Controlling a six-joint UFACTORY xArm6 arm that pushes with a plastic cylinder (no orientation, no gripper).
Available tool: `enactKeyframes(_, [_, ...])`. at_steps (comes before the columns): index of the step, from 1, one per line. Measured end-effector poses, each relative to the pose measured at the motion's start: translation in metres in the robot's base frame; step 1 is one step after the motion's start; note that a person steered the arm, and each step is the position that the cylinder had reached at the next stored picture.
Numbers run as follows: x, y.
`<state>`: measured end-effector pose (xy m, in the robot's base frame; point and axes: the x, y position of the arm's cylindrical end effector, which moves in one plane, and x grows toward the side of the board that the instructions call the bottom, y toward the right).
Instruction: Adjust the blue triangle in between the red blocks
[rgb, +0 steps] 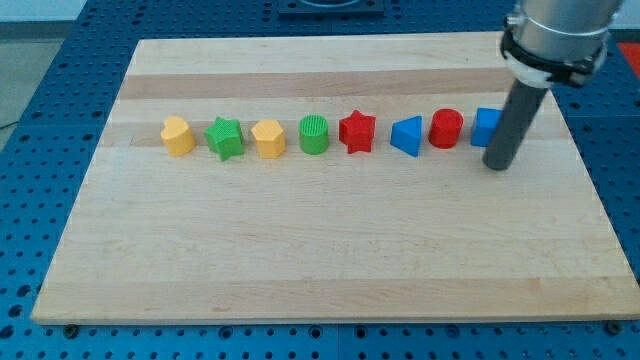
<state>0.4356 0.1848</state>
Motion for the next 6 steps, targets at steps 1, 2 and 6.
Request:
enactKeyframes(1, [-0.005,-0.017])
enactKeyframes(2, [-0.002,-0.046])
enactKeyframes(6, [0.006,-0.08])
